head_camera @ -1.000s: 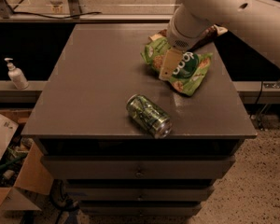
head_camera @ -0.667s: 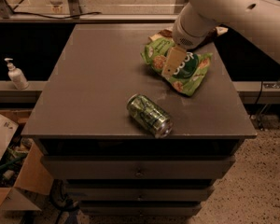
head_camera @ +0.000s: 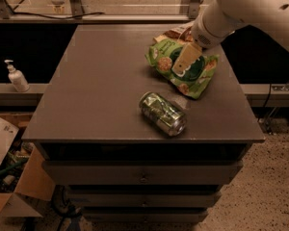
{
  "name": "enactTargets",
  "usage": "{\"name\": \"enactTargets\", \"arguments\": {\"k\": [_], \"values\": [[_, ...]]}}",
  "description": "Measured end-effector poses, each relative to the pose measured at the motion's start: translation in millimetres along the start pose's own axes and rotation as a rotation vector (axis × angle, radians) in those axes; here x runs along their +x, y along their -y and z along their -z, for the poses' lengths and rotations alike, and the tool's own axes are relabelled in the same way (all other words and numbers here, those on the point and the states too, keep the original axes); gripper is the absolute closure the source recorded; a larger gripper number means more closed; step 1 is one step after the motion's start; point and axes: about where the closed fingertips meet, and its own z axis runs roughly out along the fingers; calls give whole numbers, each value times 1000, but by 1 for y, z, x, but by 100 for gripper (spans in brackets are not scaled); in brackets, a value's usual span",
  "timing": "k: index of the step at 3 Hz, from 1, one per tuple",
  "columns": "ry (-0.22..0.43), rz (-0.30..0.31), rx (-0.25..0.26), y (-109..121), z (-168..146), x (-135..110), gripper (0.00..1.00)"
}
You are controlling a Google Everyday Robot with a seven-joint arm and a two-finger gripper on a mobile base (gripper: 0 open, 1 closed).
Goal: Move green rice chip bag near green can
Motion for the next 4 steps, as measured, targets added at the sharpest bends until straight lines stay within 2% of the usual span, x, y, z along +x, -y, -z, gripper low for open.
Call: {"name": "enactTargets", "arguments": {"k": [1,2,3,4], "values": [[15,-117,0,7,5,13,0],[44,-205,-32,3,5,12,0],[77,-238,-62,-6,5,-2,0],[82,-268,-56,-8,12,-2,0]]}}
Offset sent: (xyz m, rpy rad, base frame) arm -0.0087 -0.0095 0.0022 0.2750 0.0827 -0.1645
